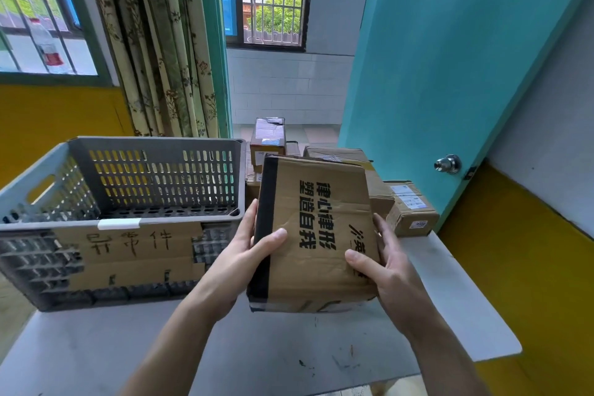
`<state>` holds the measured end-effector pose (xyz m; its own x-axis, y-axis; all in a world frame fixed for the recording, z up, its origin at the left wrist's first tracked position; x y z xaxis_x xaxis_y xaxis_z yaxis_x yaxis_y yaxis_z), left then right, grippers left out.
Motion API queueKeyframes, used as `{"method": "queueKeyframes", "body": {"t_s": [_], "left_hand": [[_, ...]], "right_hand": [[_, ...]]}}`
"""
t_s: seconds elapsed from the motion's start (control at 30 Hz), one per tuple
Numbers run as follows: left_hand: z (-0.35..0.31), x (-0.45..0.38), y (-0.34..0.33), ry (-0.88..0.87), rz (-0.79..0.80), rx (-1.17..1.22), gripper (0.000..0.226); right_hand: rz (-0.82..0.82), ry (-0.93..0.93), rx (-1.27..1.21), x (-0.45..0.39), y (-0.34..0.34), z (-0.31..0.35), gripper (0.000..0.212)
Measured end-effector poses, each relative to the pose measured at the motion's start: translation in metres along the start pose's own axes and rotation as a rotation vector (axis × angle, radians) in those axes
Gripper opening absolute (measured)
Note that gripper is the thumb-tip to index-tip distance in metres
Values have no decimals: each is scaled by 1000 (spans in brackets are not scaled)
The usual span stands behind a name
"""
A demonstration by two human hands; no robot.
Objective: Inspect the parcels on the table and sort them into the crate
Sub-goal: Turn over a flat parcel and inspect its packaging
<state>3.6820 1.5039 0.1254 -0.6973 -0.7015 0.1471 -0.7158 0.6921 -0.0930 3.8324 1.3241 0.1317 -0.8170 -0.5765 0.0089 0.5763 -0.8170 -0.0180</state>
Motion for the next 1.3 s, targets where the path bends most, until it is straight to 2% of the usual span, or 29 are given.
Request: {"method": "queueKeyframes", "body": {"t_s": [0.13, 0.3, 0.47, 0.57, 0.63, 0.73, 0.8, 0.9, 1.0, 1.03, 1.13, 1.23, 1.3], "left_hand": [[1, -3, 3, -8, 41, 21, 96], [6, -8, 2, 1, -39, 40, 77], [6, -17, -6, 31, -30, 72, 78], [8, -20, -11, 53, -16, 118, 77], [6, -24, -17, 33, -11, 154, 76], [3, -33, -25, 6, -10, 205, 72], [3, -38, -30, 0, -14, 243, 65], [0, -45, -39, -16, -29, 275, 57], [-3, -52, -52, -19, -22, 316, 55], [-6, -57, -58, -23, -27, 319, 54], [-12, -63, -75, -42, -14, 299, 48], [-19, -72, -95, -119, -3, 172, 58], [-23, -80, -107, -175, 35, 58, 70]], "right_hand": [[70, 21, 74, 3, 0, 4, 73], [132, 118, 188, 8, 1, 10, 76], [45, 130, 242, 0, 10, 15, 78], [-9, 181, 359, -4, 17, 16, 91], [-12, 180, 336, -6, 20, 18, 81], [-26, 59, 158, -18, 27, 17, 40], [-49, 34, 106, -27, 35, 19, 32], [-112, 75, 131, -39, 52, 19, 46], [-178, 21, 284, -58, 73, 13, 97], [-161, -13, 283, -67, 79, 10, 104], [-132, -106, 140, -82, 90, 7, 88], [-181, -68, 154, -94, 113, 16, 99], [-254, -28, 183, -99, 128, 27, 77]]}}
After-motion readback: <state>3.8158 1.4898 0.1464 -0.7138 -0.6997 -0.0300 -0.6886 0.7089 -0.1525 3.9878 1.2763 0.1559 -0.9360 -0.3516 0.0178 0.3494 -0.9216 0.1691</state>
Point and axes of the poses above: each hand's wrist, its own x-axis away from the middle knuckle, its own y-axis out of the back of the hand, z = x × y, the point moved 5 cm from there along -x, towards the middle knuckle, and after that the axes turned 11 degrees about -z, right-handed, at the moved point
